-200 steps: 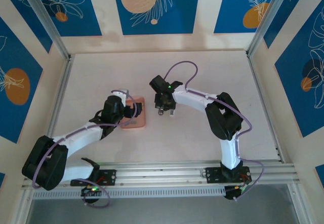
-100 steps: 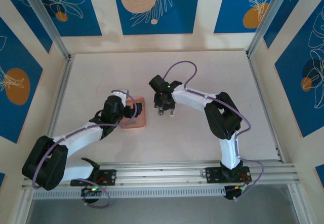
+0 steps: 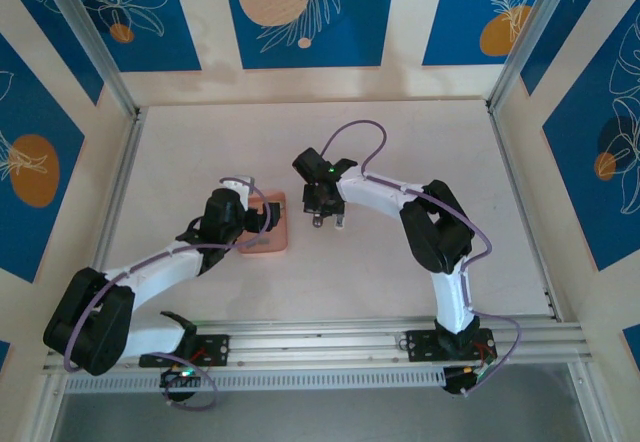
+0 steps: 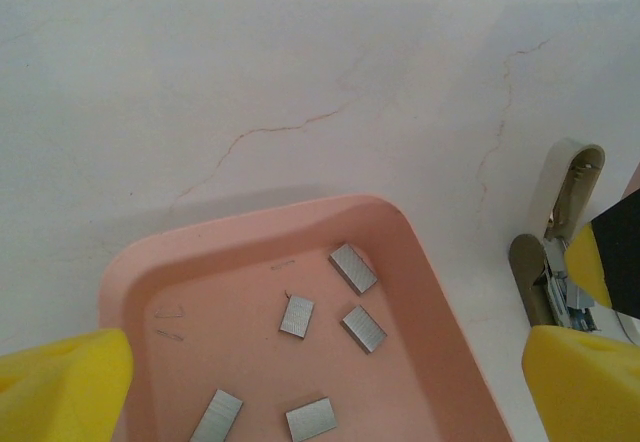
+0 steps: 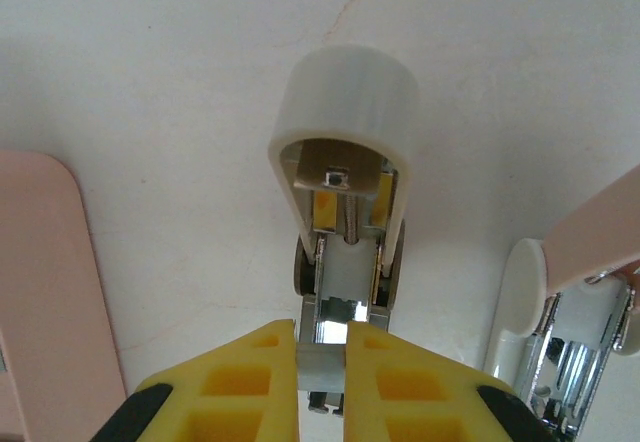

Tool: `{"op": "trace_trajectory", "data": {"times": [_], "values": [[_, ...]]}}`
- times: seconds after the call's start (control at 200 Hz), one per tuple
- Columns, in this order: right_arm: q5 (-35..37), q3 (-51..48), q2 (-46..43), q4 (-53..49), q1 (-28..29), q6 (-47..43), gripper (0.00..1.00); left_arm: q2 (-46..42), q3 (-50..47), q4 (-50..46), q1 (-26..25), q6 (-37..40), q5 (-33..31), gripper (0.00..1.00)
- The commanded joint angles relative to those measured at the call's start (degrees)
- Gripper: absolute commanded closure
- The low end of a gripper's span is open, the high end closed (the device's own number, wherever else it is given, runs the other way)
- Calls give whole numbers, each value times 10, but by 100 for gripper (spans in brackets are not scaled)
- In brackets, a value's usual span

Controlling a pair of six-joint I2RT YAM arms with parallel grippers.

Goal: Load the staples into the stapler

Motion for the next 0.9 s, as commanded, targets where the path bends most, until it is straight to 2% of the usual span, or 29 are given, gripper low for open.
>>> {"op": "trace_trajectory", "data": {"times": [0.0,0.895], "values": [[10,18,11,-17,1,-11,85,7,20,-2,6,8,-2,0],[7,10,21,-14,4,-16,85,10,20,0,6,6,2,0]]}}
